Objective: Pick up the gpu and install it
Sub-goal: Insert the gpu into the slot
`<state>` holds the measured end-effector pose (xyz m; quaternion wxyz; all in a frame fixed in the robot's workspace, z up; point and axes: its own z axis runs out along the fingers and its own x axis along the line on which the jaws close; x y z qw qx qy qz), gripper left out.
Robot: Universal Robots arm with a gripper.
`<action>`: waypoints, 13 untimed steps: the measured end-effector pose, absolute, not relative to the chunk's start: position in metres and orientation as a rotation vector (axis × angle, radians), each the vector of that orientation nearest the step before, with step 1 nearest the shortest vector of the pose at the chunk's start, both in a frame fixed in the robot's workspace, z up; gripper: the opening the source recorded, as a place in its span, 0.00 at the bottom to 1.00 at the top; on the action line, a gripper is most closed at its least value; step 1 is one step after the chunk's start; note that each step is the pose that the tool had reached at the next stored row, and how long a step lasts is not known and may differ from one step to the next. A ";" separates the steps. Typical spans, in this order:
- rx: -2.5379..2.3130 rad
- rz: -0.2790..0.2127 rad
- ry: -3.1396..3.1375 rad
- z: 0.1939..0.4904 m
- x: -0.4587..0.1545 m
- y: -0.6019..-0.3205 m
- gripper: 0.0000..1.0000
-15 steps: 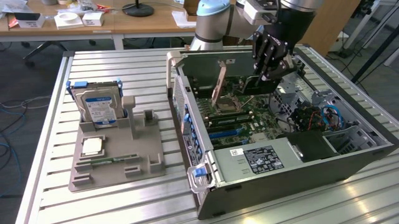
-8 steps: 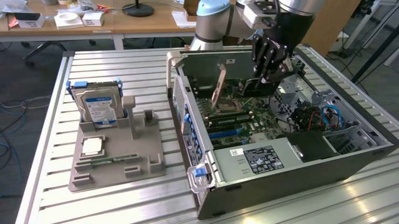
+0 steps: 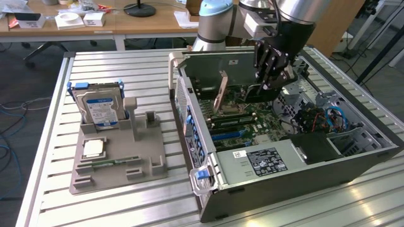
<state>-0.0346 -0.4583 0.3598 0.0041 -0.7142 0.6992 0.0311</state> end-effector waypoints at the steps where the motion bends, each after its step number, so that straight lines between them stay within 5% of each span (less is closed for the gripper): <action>1: -2.238 0.097 2.191 0.358 -0.035 -0.458 0.26; 13: -2.238 0.097 2.191 0.345 -0.035 -0.459 0.26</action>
